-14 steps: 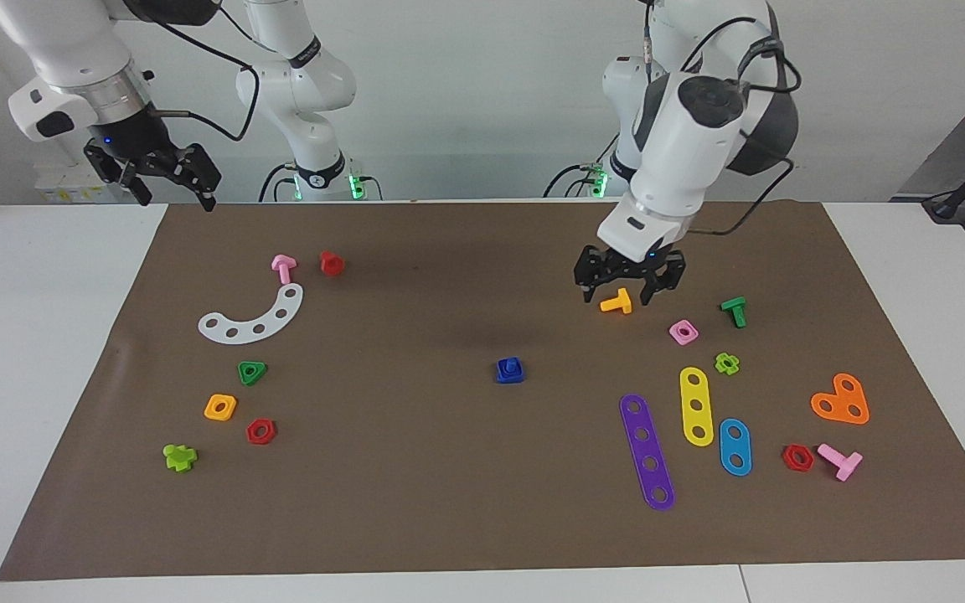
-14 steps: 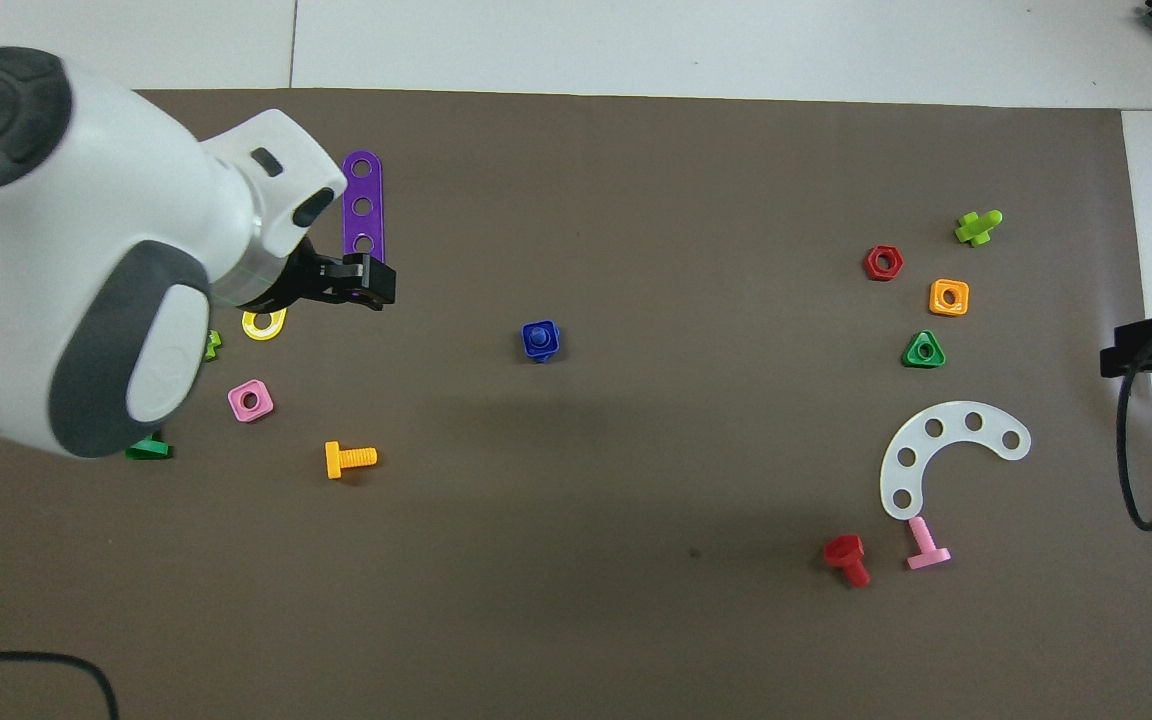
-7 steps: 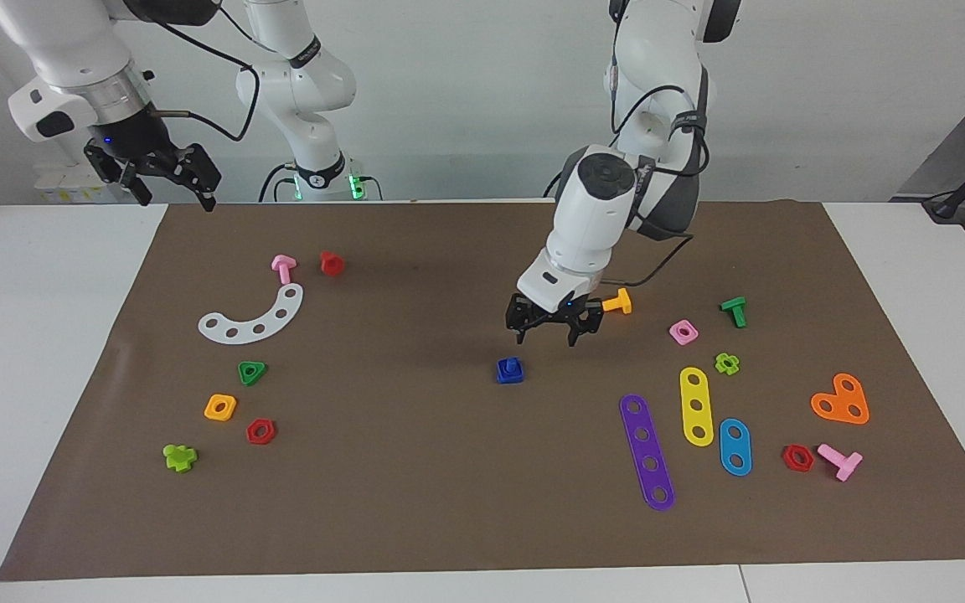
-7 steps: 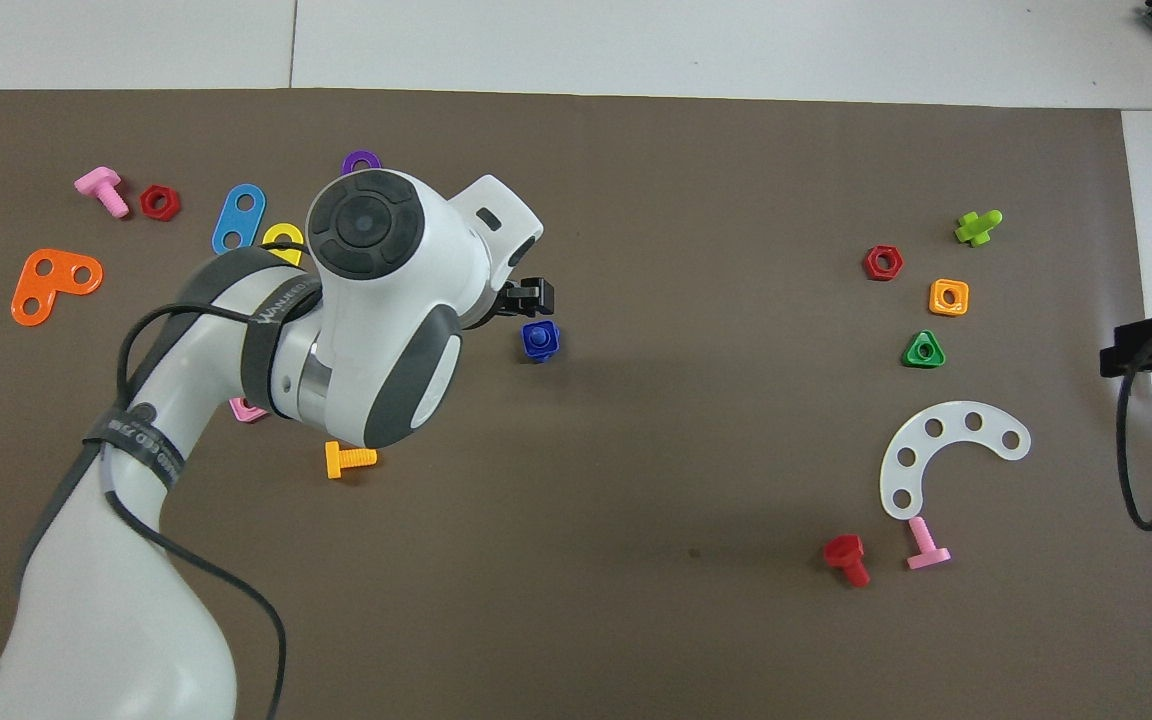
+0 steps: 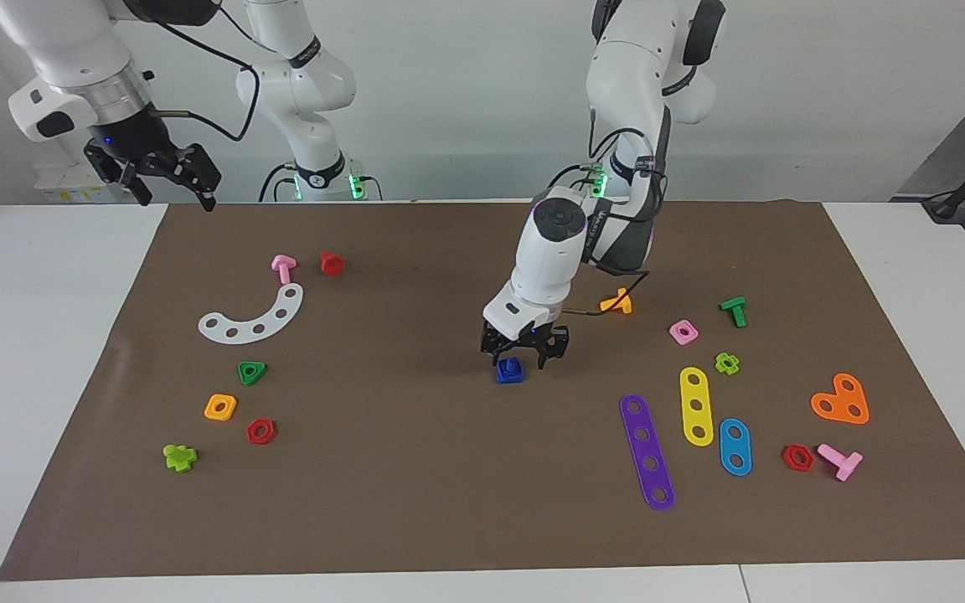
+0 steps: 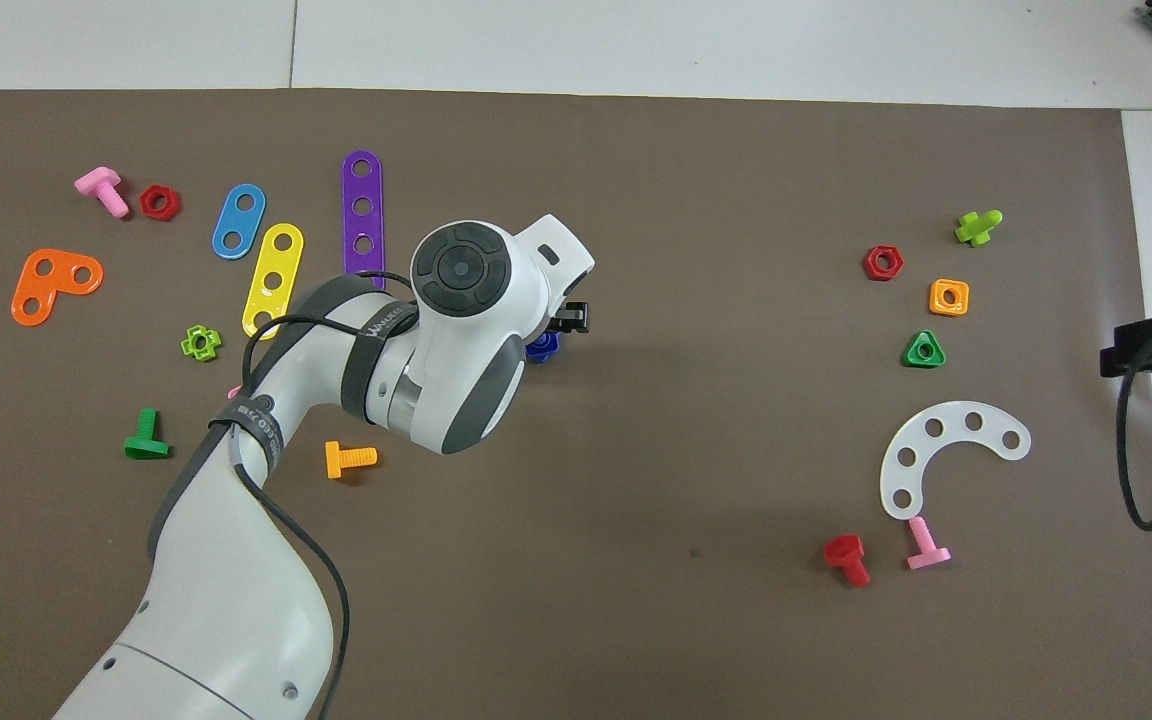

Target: Unscrew and place screws in storage area

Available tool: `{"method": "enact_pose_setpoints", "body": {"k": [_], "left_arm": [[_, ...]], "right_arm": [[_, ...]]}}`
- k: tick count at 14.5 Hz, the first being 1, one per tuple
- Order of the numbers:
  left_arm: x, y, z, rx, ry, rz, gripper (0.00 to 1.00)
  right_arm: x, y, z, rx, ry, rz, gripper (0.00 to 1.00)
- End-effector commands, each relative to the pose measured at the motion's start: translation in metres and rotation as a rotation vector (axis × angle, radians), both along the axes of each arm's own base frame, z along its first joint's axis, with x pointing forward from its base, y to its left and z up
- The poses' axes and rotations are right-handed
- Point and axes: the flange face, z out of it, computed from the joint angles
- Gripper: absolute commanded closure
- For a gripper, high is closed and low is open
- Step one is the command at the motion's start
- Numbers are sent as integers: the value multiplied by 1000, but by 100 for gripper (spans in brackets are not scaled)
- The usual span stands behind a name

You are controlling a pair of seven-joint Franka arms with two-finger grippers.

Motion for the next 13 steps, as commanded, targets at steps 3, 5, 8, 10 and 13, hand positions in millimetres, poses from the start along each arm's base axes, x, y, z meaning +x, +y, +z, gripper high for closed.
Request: {"method": "enact_pose_setpoints", "body": {"k": [3, 5, 8, 10, 13], "left_arm": [[-14, -3, -20, 4, -10, -11, 20], [-16, -1, -24, 8, -6, -12, 24], [-18, -5, -25, 8, -7, -21, 31], [-19, -5, -25, 7, -9, -20, 34], [-23, -7, -31, 4, -16, -23, 35]], "right_arm": [[-7, 1, -1, 19, 2, -8, 0], [-9, 1, 0, 20, 3, -8, 0], [-10, 0, -3, 20, 8, -9, 0], [-10, 0, -3, 20, 9, -8, 0], [-10, 0, -2, 20, 8, -9, 0]]}}
